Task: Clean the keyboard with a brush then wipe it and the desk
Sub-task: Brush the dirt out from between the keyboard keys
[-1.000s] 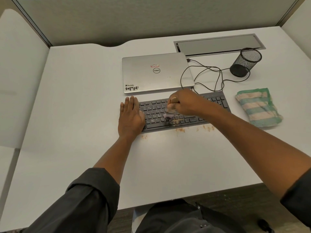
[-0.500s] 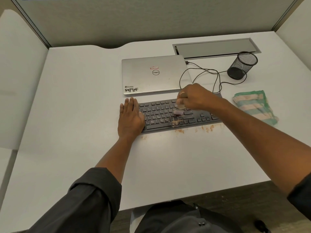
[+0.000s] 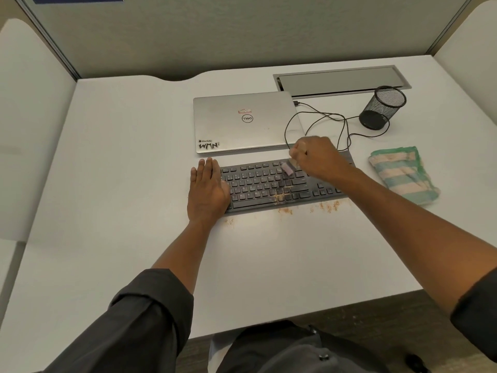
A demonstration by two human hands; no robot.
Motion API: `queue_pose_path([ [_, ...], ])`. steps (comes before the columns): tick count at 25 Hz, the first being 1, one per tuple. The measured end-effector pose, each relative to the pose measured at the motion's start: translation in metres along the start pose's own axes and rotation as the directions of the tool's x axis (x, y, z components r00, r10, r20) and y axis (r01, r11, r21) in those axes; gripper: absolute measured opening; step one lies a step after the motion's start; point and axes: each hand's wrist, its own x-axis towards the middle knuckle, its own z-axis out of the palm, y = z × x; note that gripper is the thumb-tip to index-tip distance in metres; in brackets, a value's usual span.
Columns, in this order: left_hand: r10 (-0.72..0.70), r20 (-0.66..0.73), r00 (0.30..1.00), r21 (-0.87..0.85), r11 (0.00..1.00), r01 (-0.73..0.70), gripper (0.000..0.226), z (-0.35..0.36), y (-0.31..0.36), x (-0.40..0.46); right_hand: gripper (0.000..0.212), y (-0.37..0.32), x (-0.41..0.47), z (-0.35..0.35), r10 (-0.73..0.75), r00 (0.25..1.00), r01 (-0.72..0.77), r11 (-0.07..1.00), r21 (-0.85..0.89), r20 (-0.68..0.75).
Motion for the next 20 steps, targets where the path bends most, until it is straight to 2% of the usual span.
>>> queue_pose_path([
  [5, -0.005, 0.0, 1.0, -0.001, 1.0, 0.005, 0.063, 0.0, 0.0, 0.0, 0.036, 0.004, -0.015, -0.001, -0.063, 0.966, 0.083, 0.994, -0.072, 0.252],
  [11, 0.003, 0.007, 1.0, 0.007, 1.0, -0.003, 0.064, 0.0, -0.001, -0.001, 0.022, -0.009, -0.008, -0.013, -0.111, 0.987, 0.11, 0.994, 0.013, 0.116],
  [14, 0.007, -0.005, 1.0, -0.009, 1.0, -0.007, 0.065, 0.0, 0.0, -0.001, 0.025, -0.013, -0.012, -0.005, -0.165, 0.956, 0.19, 0.978, -0.082, 0.242],
  [17, 0.0, -0.006, 1.0, -0.02, 1.0, 0.0, 0.062, 0.001, 0.0, -0.001, 0.026, -0.011, -0.016, -0.008, -0.142, 0.931, 0.183, 0.979, -0.094, 0.336],
  [20, 0.002, -0.003, 1.0, -0.006, 1.0, -0.002, 0.064, 0.001, -0.001, 0.0, 0.022, -0.015, -0.011, -0.015, -0.129, 0.97, 0.142, 0.989, -0.05, 0.204],
])
